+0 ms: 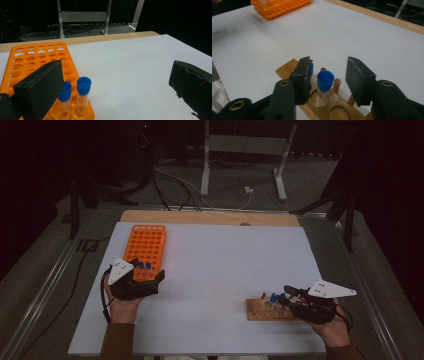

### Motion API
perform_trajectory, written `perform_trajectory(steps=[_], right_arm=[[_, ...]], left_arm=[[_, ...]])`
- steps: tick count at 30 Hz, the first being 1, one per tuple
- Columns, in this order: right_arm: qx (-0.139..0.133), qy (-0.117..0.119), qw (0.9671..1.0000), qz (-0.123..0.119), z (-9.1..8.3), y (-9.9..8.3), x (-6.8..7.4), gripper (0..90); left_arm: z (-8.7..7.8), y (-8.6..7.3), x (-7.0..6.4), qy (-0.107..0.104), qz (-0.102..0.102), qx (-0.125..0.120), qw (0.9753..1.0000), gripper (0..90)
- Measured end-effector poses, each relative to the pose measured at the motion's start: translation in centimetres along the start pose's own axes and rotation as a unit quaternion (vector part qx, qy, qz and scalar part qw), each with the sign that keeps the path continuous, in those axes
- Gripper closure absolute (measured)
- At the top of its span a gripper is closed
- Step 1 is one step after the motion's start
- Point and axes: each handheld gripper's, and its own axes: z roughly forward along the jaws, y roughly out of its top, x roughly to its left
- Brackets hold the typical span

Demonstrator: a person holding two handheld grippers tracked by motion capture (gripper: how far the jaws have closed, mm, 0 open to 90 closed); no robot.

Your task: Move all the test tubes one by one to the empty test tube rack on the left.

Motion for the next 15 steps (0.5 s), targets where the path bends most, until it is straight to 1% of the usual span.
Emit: perform_trajectory(steps=[3,6,15], right_arm=[[0.008,0.003,1.0,-0.001,0.3,-0.3,0.0,64.6],[0.016,0.004,0.9999,-0.006,0.4,-0.6,0.1,70.3],[0.041,0.012,0.9991,-0.004,1.5,-1.7,0.0,75.0]], left_arm=[[0.0,0.0,0.1,0.004,-0.001,0.0,1.0,0.9],[0.0,-0.1,0.2,0.004,-0.003,-0.001,1.0,0.9],[-0.1,0.0,0.2,0.005,-0.005,-0.004,1.0,0.9]])
